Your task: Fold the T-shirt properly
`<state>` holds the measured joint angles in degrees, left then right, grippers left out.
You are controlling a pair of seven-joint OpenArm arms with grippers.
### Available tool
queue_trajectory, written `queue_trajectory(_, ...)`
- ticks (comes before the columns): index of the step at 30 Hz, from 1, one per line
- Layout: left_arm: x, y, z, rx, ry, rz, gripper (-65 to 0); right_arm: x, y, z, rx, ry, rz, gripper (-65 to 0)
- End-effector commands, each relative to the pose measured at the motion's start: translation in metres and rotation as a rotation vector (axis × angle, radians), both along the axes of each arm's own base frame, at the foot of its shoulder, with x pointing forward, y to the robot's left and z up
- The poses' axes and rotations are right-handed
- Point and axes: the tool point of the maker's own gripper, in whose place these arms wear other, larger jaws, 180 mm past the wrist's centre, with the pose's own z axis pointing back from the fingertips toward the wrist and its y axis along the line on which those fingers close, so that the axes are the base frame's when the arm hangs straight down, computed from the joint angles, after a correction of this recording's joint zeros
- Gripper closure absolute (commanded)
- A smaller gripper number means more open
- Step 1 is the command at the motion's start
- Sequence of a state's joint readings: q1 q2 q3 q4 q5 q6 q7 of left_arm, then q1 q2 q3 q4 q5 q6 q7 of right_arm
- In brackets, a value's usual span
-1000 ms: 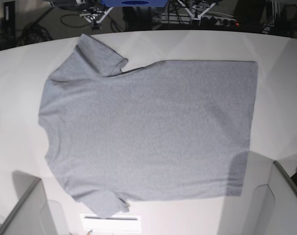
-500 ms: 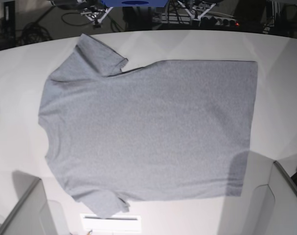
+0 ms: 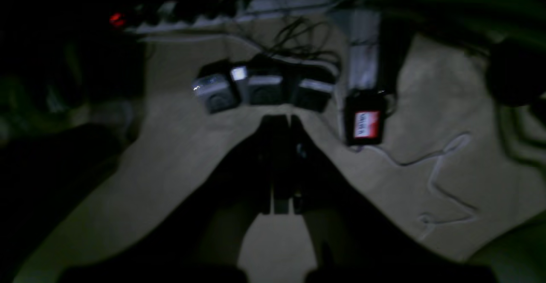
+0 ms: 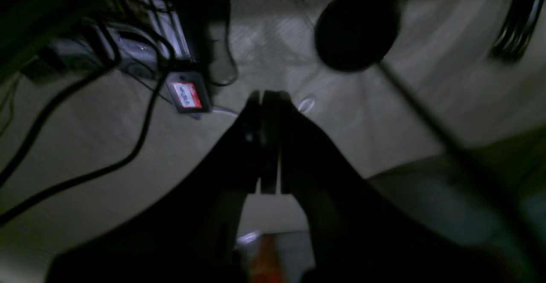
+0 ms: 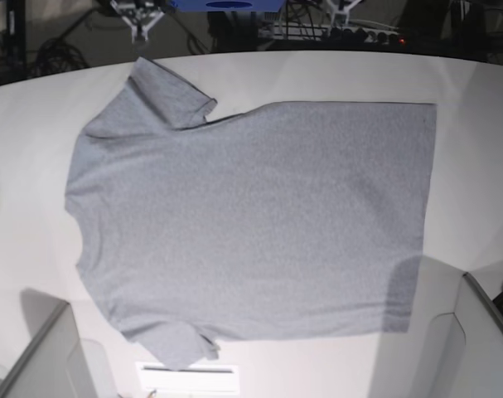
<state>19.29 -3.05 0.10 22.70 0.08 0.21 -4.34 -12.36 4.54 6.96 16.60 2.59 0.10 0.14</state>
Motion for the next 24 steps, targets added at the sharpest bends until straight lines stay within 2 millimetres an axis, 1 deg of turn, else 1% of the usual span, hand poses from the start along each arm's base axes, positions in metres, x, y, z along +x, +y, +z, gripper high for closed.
queue_trajectory(1, -0.008, 0.009, 0.005, 0.016, -0.009, -0.007, 0.0, -0.016, -0.018, 0.004, -0.032, 0.013, -0.031, 0.0)
queue_trajectory(2, -0.012, 0.013, 0.009, 0.022, -0.021, -0.015, 0.0, -0.023, -0.026, 0.007, -0.047, 0.011, -0.054, 0.0)
queue_trajectory(3, -0.018, 0.016, 0.014, 0.025, -0.028, -0.02, 0.0, -0.025, -0.033, 0.01, -0.063, 0.0, -0.071, 0.0)
queue_trajectory(4, -0.021, 0.015, 0.019, 0.023, -0.042, -0.024, 0.0, -0.03, -0.039, 0.013, -0.075, -0.006, -0.086, 0.0)
queue_trajectory(7, -0.024, 0.022, 0.039, 0.029, -0.098, -0.052, 0.0, -0.032, -0.055, 0.026, -0.116, -0.063, -0.105, 0.0)
queue_trajectory(10, -0.017, 0.015, 0.063, 0.012, -0.171, -0.071, 0.0, -0.035, -0.068, 0.044, -0.153, -0.103, -0.135, 0.0)
queue_trajectory(11, -0.019, 0.016, 0.072, 0.012, -0.188, -0.08, 0.0, -0.034, -0.068, 0.049, -0.158, -0.11, -0.15, 0.0)
queue_trajectory(13, -0.013, 0.014, 0.092, 0.004, -0.237, -0.1, 0.0, -0.025, -0.074, 0.066, -0.183, -0.152, -0.179, 0.0)
queue_trajectory(14, -0.007, 0.011, 0.101, -0.002, -0.266, -0.102, 0.0, -0.024, -0.073, 0.074, -0.189, -0.171, -0.192, 0.0)
queue_trajectory(15, -0.005, 0.014, 0.11, 0.006, -0.287, -0.097, 0.0, -0.015, -0.077, 0.084, -0.204, -0.203, -0.196, 0.0)
queue_trajectory(17, 0.004, 0.036, 0.132, 0.063, -0.337, -0.067, 0.0, -0.002, -0.077, 0.105, -0.222, -0.259, -0.198, 0.0)
queue_trajectory(18, 0.012, 0.047, 0.143, 0.091, -0.365, -0.057, 0.0, 0.004, -0.077, 0.116, -0.229, -0.282, -0.198, 0.0)
queue_trajectory(19, 0.017, 0.053, 0.151, 0.107, -0.387, -0.054, 0.0, 0.01, -0.077, 0.126, -0.235, -0.303, -0.198, 0.0)
queue_trajectory(21, 0.03, 0.061, 0.168, 0.13, -0.432, -0.061, 0.0, 0.022, -0.08, 0.148, -0.257, -0.351, -0.208, 0.0)
queue_trajectory(22, 0.033, 0.062, 0.174, 0.133, -0.448, -0.066, 0.0, 0.026, -0.079, 0.157, -0.265, -0.372, -0.214, 0.0)
queue_trajectory(24, 0.042, 0.067, 0.193, 0.153, -0.492, -0.073, 0.0, 0.041, -0.085, 0.182, -0.299, -0.441, -0.226, 0.0)
